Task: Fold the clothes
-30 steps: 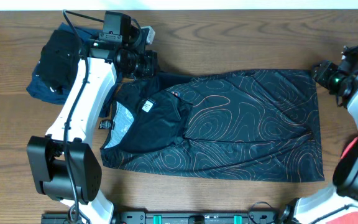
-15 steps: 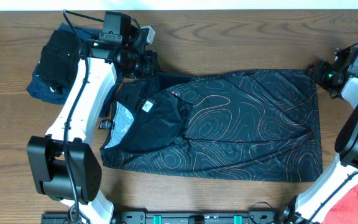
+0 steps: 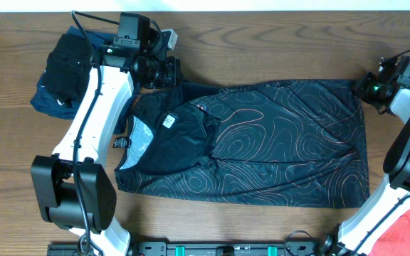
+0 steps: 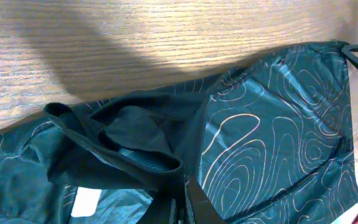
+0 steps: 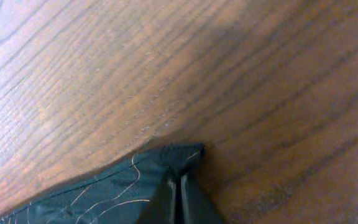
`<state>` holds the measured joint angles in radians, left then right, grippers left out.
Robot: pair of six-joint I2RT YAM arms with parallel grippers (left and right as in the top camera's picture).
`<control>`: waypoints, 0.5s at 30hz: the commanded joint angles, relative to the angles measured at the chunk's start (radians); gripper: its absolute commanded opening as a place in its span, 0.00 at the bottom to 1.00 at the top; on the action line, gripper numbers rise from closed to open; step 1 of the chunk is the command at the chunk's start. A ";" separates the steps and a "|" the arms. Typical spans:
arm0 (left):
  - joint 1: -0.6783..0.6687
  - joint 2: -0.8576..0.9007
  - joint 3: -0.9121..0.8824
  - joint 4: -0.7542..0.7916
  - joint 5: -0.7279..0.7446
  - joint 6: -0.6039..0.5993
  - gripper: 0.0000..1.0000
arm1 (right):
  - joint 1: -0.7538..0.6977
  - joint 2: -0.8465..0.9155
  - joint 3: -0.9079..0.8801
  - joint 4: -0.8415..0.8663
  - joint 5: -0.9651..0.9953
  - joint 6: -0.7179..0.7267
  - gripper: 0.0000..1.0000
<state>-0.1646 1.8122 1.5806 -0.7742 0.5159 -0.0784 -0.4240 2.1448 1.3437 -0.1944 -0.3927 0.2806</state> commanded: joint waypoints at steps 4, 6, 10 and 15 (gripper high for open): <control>0.000 0.002 0.006 0.000 -0.012 0.002 0.06 | -0.027 -0.037 0.009 -0.025 -0.023 0.003 0.01; 0.000 -0.002 0.006 0.000 -0.012 0.002 0.06 | -0.044 -0.075 0.008 -0.043 -0.051 0.000 0.01; 0.000 -0.016 0.006 -0.013 -0.012 0.002 0.06 | -0.074 -0.155 0.008 -0.108 -0.060 -0.009 0.01; 0.000 -0.038 0.006 -0.083 -0.074 0.002 0.06 | -0.089 -0.217 0.008 -0.228 -0.060 -0.072 0.01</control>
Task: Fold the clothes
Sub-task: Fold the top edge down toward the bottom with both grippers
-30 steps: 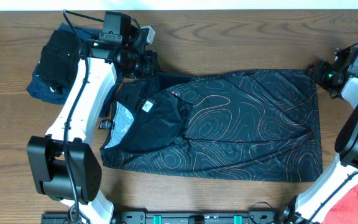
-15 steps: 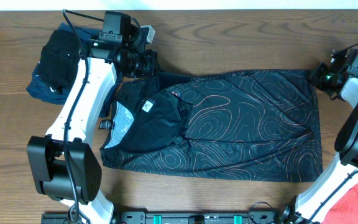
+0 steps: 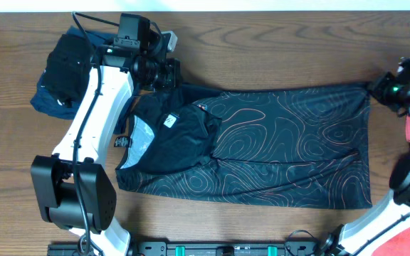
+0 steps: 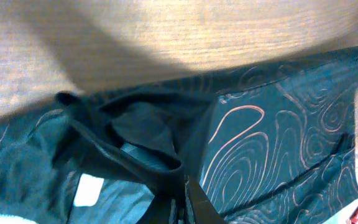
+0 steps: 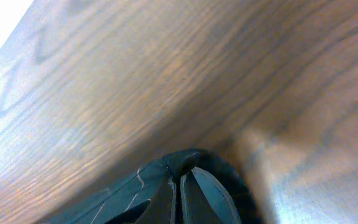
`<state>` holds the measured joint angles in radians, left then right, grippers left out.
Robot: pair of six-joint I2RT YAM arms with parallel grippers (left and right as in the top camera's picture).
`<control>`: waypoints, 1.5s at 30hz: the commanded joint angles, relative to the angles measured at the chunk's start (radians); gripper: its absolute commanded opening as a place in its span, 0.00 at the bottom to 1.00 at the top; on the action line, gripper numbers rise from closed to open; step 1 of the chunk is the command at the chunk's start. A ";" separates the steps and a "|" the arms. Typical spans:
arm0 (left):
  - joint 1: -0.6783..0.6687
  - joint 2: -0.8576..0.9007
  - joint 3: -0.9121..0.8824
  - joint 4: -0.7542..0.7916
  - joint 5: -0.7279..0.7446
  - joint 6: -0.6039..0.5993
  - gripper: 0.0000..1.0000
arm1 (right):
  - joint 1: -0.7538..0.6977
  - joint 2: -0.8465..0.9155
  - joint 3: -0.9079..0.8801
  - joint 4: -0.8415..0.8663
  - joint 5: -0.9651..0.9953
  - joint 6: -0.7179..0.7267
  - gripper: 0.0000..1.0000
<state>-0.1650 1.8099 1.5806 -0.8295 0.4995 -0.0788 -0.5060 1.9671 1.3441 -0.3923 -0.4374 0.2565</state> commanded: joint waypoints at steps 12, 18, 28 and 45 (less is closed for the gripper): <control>0.001 -0.045 0.006 -0.310 -0.149 0.018 0.06 | -0.043 -0.058 0.008 -0.303 0.074 -0.013 0.01; 0.001 -0.045 0.006 -0.431 -0.142 0.018 0.06 | -0.097 -0.077 0.008 -0.369 0.097 0.020 0.01; 0.001 -0.045 0.006 -0.539 -0.178 0.018 0.06 | -0.116 -0.105 0.008 -0.480 0.108 0.003 0.01; 0.003 -0.078 0.001 -0.624 -0.285 0.026 0.06 | -0.116 -0.105 0.008 -0.592 0.203 -0.019 0.01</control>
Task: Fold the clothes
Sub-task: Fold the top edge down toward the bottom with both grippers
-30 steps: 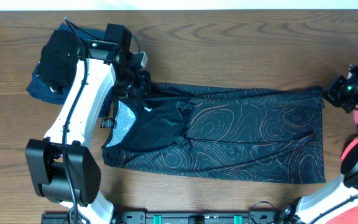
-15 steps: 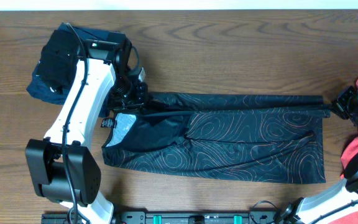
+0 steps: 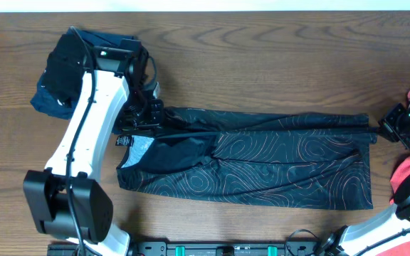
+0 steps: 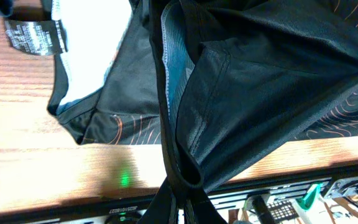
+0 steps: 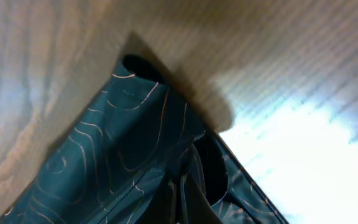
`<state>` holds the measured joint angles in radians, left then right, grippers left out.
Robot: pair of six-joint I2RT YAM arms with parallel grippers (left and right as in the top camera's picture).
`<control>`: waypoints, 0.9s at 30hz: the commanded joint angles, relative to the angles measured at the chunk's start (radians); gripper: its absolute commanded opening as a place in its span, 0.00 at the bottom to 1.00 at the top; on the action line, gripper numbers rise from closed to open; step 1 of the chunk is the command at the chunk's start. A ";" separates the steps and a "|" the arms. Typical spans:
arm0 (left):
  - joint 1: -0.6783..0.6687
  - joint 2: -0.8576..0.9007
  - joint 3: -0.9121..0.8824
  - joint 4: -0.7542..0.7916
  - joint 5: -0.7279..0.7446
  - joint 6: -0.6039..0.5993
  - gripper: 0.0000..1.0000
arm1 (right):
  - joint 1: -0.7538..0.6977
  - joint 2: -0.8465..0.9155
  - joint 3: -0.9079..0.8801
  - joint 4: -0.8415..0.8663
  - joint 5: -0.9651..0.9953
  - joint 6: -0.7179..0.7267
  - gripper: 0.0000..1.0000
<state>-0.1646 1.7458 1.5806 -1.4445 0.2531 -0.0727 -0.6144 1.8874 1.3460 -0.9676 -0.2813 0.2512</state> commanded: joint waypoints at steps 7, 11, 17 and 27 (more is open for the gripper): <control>0.002 -0.014 -0.011 -0.018 -0.073 0.023 0.06 | -0.008 -0.025 0.006 -0.125 0.151 -0.013 0.01; 0.002 -0.014 -0.016 -0.040 -0.084 0.027 0.06 | -0.009 -0.025 0.006 -0.154 0.174 -0.013 0.01; 0.002 -0.014 -0.038 -0.058 -0.117 0.028 0.06 | -0.009 -0.025 0.006 -0.223 0.256 -0.013 0.01; 0.002 -0.014 -0.091 -0.089 -0.172 0.034 0.06 | -0.009 -0.025 0.006 -0.281 0.303 -0.013 0.01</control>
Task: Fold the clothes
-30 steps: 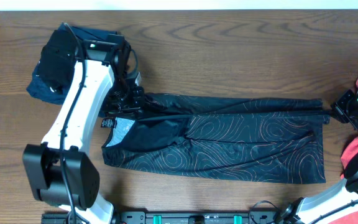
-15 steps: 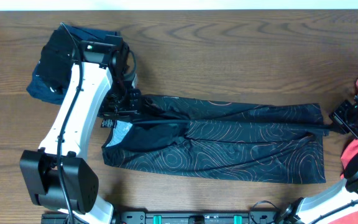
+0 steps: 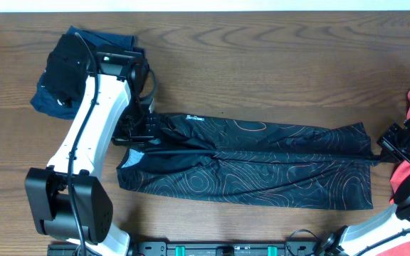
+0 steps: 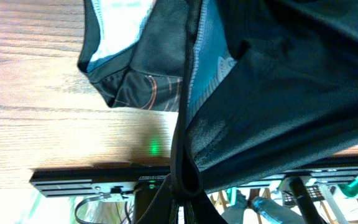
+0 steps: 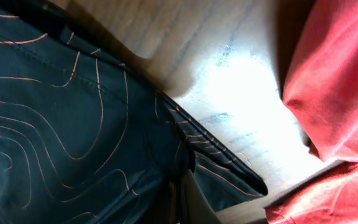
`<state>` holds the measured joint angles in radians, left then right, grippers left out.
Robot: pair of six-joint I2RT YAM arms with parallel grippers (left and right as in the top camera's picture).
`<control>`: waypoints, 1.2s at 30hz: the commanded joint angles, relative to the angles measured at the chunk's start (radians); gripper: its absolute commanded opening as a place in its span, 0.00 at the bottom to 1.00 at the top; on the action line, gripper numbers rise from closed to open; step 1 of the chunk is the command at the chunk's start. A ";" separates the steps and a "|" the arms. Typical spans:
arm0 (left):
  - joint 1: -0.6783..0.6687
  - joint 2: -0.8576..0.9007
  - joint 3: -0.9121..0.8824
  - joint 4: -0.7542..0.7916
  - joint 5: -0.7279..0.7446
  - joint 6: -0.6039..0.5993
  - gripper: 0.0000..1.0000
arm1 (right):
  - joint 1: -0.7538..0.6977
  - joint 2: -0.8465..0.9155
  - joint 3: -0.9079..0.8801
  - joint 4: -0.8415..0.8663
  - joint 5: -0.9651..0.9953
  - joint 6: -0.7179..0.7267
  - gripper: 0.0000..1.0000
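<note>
A dark garment with thin orange contour lines (image 3: 262, 160) lies stretched across the table, its far long edge lifted and drawn over the near half. My left gripper (image 3: 139, 130) is shut on the collar end of that edge (image 4: 180, 186). My right gripper (image 3: 384, 144) is shut on the hem corner (image 5: 178, 180) at the right end. The cloth hangs taut between the two.
A dark blue and black pile of clothes (image 3: 61, 71) sits at the far left. Red cloth lies at the right table edge, also close beside the hem in the right wrist view (image 5: 328, 87). A black rail (image 3: 212, 249) runs along the near edge.
Both grippers have moved toward the near edge with the far edge of the garment, which now covers more of the near half. Both stay shut on the cloth.
At first the garment lay spread flat, my grippers shut on its two far corners. Then the right end was pulled outward and the cloth stretched. Later the far edge hung lifted over the middle, and now it sits lower over the near half.
</note>
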<state>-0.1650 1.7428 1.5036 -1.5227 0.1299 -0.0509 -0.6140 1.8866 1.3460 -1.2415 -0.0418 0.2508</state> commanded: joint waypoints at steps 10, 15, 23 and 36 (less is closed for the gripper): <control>0.003 -0.011 -0.014 -0.021 -0.079 0.008 0.16 | -0.009 -0.024 0.006 -0.048 0.121 -0.013 0.04; 0.003 -0.011 -0.014 -0.028 -0.079 0.008 0.16 | -0.009 -0.024 0.006 -0.066 0.121 -0.013 0.18; 0.003 -0.011 -0.014 0.063 0.013 -0.018 0.52 | -0.010 -0.024 0.006 -0.035 0.045 -0.013 0.43; 0.000 -0.011 -0.381 0.442 0.245 -0.090 0.53 | 0.021 -0.024 0.006 0.069 -0.481 -0.218 0.42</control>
<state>-0.1650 1.7412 1.2018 -1.1397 0.2924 -0.1104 -0.6071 1.8854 1.3460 -1.1809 -0.3923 0.0849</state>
